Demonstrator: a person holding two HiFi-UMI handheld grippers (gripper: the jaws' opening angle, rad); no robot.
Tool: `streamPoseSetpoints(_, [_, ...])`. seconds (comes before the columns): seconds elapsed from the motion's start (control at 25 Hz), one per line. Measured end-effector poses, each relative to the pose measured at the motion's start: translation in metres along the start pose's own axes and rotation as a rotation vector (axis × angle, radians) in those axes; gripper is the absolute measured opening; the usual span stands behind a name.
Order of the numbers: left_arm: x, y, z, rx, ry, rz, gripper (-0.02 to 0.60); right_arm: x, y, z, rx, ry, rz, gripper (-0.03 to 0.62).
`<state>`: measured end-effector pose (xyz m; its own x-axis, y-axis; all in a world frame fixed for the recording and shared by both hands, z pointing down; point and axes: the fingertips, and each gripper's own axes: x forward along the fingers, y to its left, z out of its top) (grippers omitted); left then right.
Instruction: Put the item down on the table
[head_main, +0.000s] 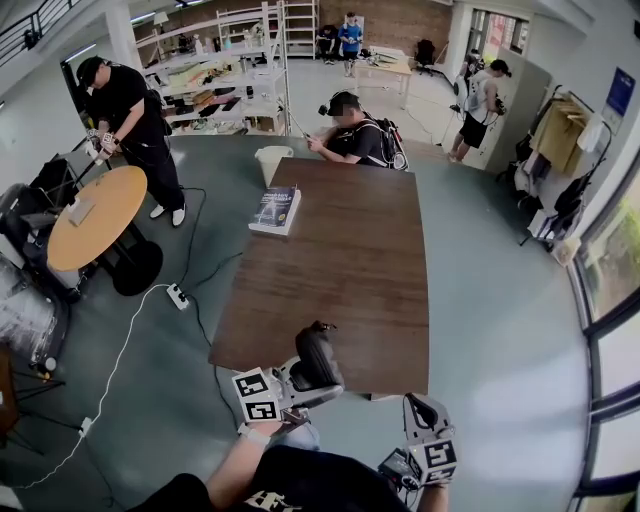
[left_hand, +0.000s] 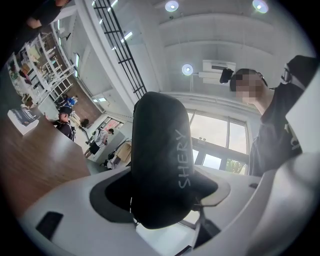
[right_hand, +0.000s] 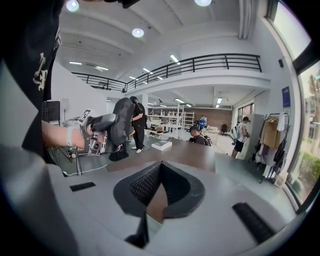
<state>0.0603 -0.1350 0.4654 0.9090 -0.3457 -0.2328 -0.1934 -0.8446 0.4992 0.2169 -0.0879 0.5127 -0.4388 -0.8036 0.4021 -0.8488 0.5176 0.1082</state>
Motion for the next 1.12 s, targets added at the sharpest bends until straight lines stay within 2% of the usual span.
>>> streamPoseSetpoints(0.24, [-0.018, 0.033, 0.015, -0.023, -0.007, 0.04, 0.344, 0.034, 0.007, 0.041, -0.004, 0.041, -0.003, -0.012])
streamPoseSetpoints(0.56, [-0.048, 0.075, 0.041, -0.011, -0.055, 0.082, 0.344, 0.089, 0.014, 0.065, -0.012, 0.001, 0.007, -0.012])
streamPoseSetpoints(0.8, [-0.068, 0.099, 0.056, -0.012, -0.067, 0.095, 0.344, 0.125, 0.028, 0.061, -0.061, 0.01, 0.05, -0.012])
streamPoseSetpoints(1.12, [-0.092, 0.122, 0.072, 0.014, -0.054, 0.068, 0.344, 0.159, 0.052, 0.066, -0.067, 0.011, 0.056, -0.012])
